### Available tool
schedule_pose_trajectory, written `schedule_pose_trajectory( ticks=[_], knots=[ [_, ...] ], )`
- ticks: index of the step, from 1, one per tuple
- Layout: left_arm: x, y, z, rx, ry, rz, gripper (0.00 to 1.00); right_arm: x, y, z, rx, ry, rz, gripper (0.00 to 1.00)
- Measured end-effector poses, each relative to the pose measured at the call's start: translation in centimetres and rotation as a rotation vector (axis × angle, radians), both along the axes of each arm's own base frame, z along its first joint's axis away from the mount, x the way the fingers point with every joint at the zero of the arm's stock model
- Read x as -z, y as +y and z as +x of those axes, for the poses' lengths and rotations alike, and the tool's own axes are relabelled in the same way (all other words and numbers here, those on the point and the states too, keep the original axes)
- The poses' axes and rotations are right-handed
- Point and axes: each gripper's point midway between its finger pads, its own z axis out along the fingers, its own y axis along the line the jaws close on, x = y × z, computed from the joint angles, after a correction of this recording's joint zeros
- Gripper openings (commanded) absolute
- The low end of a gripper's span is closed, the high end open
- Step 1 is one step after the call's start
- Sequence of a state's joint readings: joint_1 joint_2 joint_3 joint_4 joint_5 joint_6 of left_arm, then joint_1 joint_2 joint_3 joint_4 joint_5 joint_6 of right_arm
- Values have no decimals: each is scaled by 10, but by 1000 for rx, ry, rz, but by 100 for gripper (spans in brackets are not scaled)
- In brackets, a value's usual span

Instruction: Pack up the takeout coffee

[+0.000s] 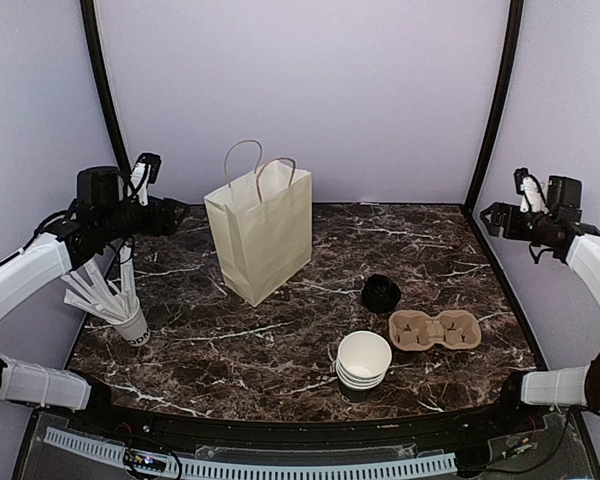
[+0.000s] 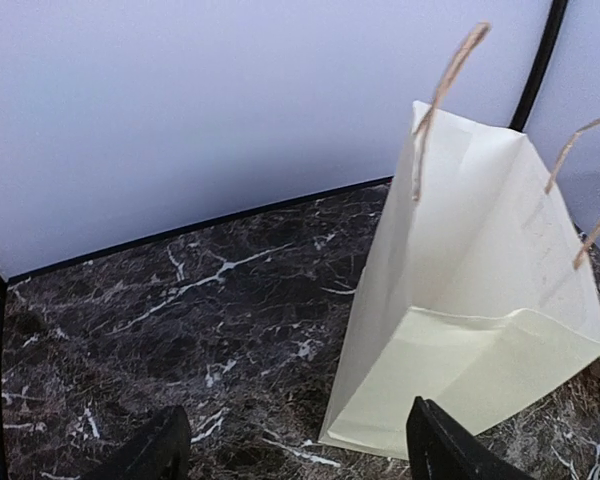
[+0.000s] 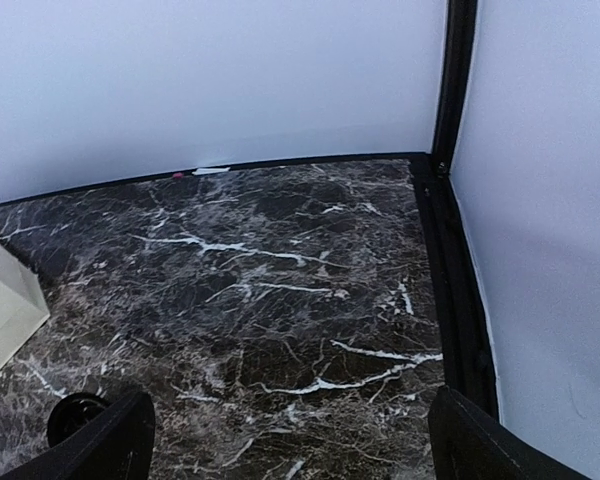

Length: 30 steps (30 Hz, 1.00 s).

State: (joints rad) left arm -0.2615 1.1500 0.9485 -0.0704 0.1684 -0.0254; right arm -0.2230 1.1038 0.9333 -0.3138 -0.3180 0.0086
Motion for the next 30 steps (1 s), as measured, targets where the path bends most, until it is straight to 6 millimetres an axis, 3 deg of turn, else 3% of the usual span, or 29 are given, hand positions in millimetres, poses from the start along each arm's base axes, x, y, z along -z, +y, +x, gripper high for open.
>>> schedule_pose_trajectory(
  ticks=[3, 7, 13, 17, 20, 23, 26, 30],
  knots=[
    [-19, -28, -16, 99, -46, 0, 72, -10, 16, -10, -99, -41, 10, 87],
    [-54, -85, -51, 288, -109, 1, 67, -27, 47, -25, -259, -101, 20, 79],
    [-104, -185, -147, 627, -155, 23, 61, -28, 102, -49, -510, -147, -15, 72],
    [-108, -250, -204, 815, -97, 90, 54, -2, 120, -59, -604, -125, -35, 71],
    [-87, -298, -229, 893, -17, 183, 49, 27, 126, -67, -641, -81, -35, 71],
    [-38, -338, -246, 936, 117, 305, 47, 50, 128, -74, -662, -39, -35, 72],
    [17, -354, -253, 927, 267, 413, 51, 56, 129, -78, -675, -40, -46, 72],
    [70, -349, -247, 819, 418, 527, 57, 53, 130, -80, -687, -71, -65, 73]
  ],
)
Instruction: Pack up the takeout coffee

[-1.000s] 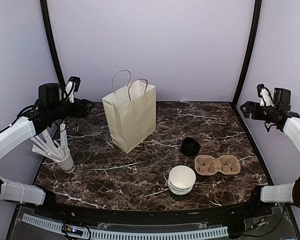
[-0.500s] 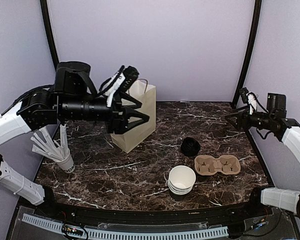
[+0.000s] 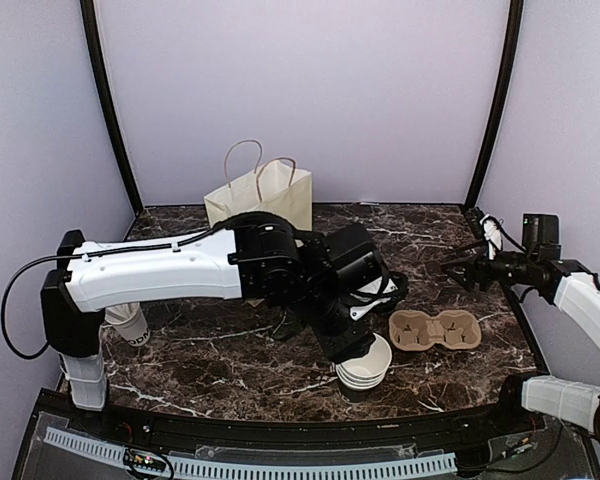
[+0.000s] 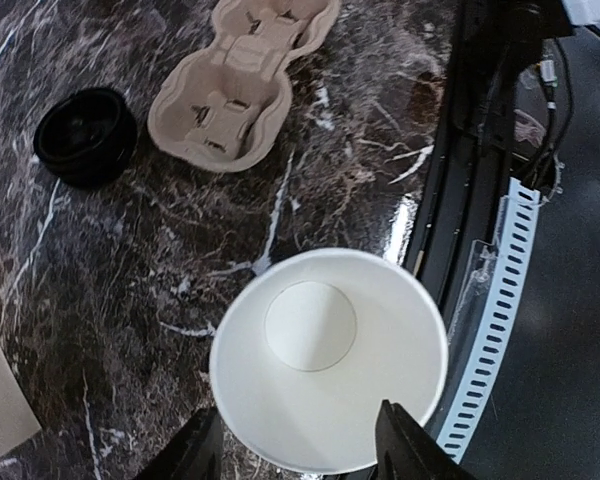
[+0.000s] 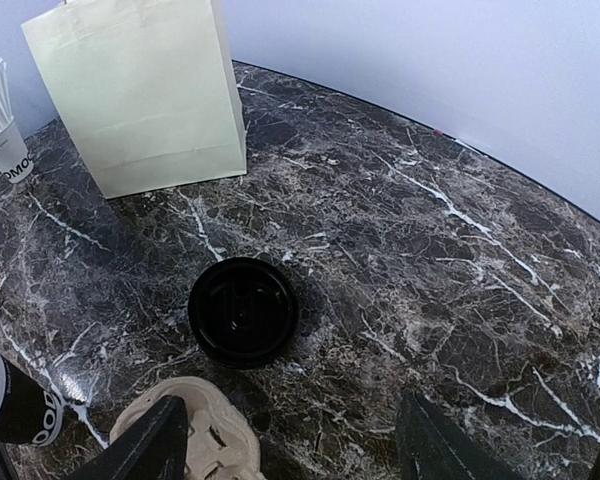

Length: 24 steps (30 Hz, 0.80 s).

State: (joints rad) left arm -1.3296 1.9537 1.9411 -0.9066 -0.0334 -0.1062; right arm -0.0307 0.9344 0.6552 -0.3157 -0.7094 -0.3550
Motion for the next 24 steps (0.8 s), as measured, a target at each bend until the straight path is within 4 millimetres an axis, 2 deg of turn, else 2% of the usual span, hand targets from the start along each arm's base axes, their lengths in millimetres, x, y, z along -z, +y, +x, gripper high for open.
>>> schedule_pose_trajectory(
  ticks=[2, 7, 10, 16, 24],
  knots=[
    [7, 5, 5, -61, 5, 38, 55, -1, 0, 0, -6, -13, -5, 73],
    [-3, 10, 9, -175, 44, 29, 44, 0, 0, 0, -13, -23, -16, 73],
    [-2, 12, 5, -209, 87, 28, 36, 1, 0, 0, -17, -28, -23, 73],
    [1, 15, 6, -258, 156, 28, 34, 1, 1, 0, -25, -39, -35, 74],
    [13, 19, 23, -315, 192, 49, 32, 0, 0, 0, -30, -58, -52, 74]
  ],
)
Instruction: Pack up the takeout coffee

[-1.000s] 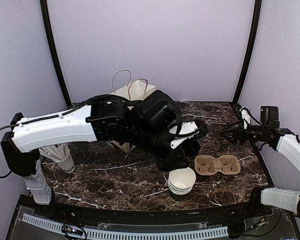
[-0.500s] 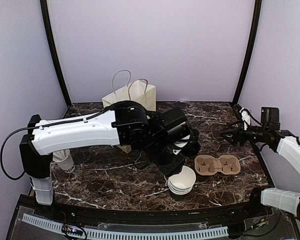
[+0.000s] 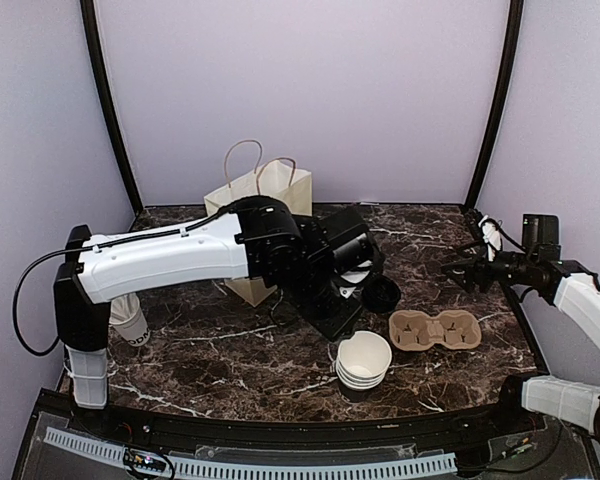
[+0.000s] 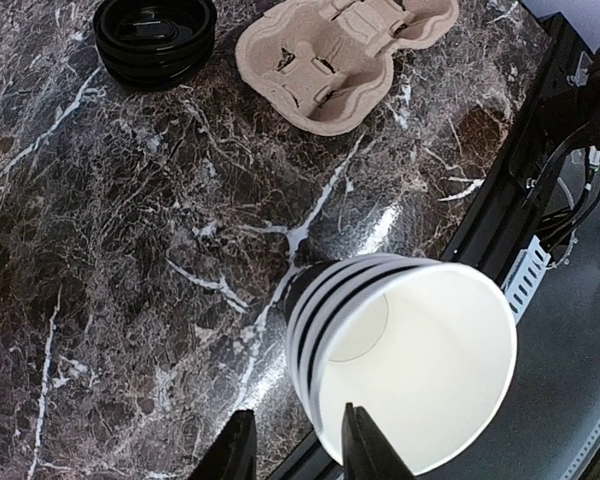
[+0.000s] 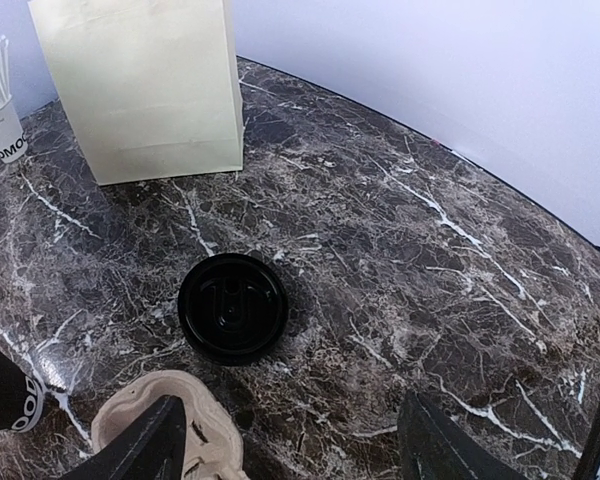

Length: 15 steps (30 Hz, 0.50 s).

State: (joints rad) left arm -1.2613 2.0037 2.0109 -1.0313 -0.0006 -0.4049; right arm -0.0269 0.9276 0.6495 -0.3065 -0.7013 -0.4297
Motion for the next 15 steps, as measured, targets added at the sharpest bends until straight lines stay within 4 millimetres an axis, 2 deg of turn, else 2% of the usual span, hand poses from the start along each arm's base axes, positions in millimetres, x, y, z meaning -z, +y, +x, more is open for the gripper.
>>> schedule_pose_trajectory(
  ticks=[6, 10, 15],
  knots=[
    [15, -3, 1, 4, 41, 20, 27, 0, 0, 0, -5, -8, -10, 74],
    [16, -7, 0, 17, 51, 15, 18, 1, 0, -1, -8, -9, -16, 74],
    [14, -10, -3, 37, 58, 8, 14, 2, 0, -1, -11, -11, -20, 74]
  ],
)
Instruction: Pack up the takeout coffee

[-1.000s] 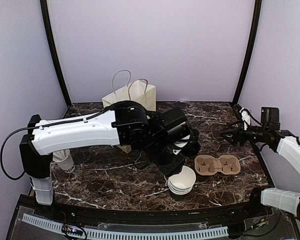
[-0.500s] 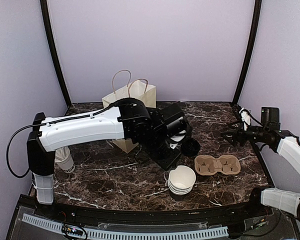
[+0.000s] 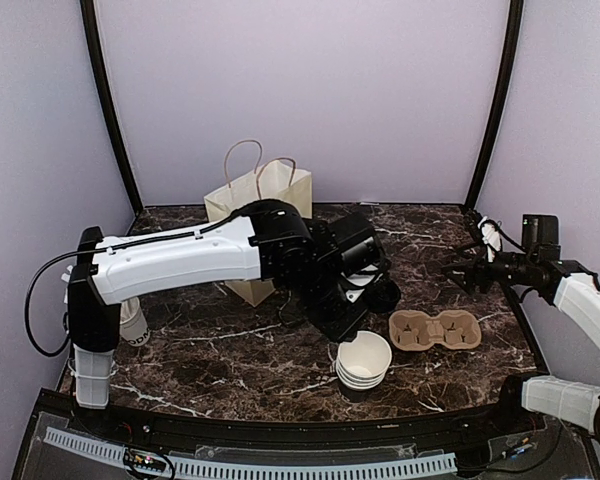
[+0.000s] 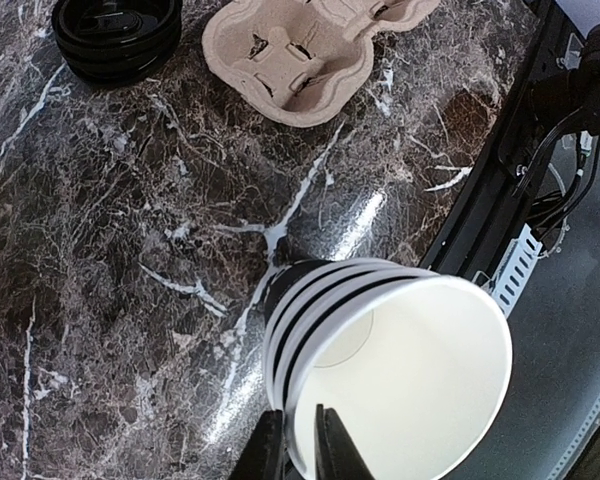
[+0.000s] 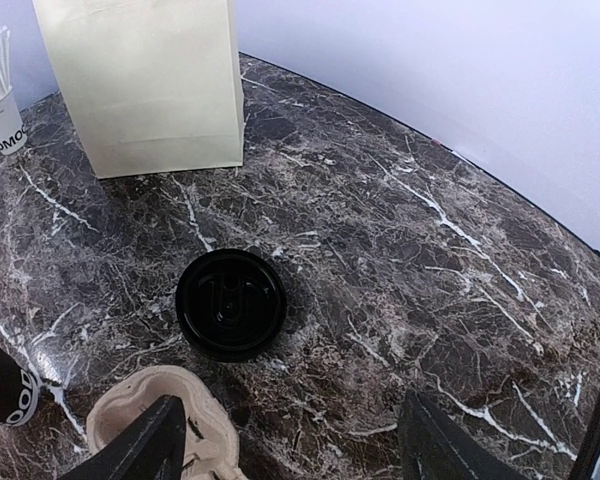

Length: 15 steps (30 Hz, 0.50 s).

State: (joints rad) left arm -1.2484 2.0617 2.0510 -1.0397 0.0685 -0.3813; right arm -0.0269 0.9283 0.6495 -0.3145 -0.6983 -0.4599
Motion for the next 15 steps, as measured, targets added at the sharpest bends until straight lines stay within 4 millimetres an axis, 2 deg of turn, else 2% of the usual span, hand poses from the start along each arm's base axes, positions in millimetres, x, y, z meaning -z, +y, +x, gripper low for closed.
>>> schedule_pose_trajectory(
  ticks=[5, 10, 15],
  knots=[
    [3, 0, 0, 8, 6, 6, 12, 0, 0, 0, -1, -2, -2, 74],
    [5, 0, 2, 12, 8, 13, 1, 0, 0, 0, -2, -1, -2, 74],
    [4, -1, 3, 22, 1, 12, 0, 0, 0, 0, -2, -2, -3, 74]
  ],
)
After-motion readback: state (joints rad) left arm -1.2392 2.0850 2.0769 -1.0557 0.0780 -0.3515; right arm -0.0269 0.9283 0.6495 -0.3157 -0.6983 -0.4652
